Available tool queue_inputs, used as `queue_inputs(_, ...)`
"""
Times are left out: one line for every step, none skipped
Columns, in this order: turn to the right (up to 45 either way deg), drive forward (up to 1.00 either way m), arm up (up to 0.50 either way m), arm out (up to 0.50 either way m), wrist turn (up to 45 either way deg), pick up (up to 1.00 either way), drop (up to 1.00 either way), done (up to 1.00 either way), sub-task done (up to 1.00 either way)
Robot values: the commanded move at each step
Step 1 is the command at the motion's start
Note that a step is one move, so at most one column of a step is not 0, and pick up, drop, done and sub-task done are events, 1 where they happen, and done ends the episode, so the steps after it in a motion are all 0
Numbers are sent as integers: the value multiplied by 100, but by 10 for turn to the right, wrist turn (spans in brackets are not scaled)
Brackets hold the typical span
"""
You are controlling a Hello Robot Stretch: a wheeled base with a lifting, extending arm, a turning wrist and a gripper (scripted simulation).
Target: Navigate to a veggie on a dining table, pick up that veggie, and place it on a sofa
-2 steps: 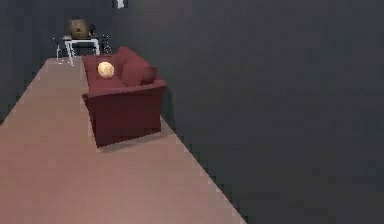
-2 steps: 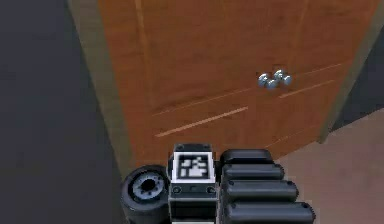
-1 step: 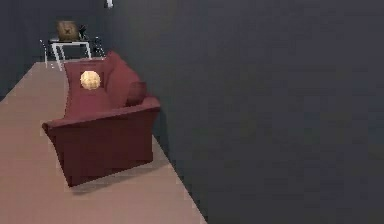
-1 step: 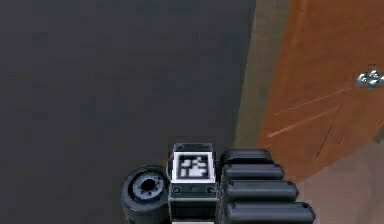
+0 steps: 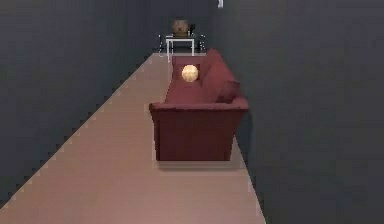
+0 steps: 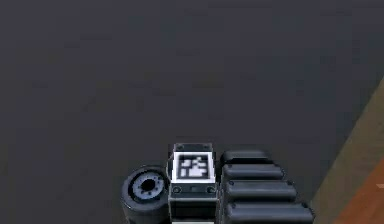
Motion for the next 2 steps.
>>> queue_inputs(0, 40, 0, 0, 0, 0, 0, 0, 0)
queue_inputs(-360, 0, 0, 0, 0, 0, 0, 0, 0)
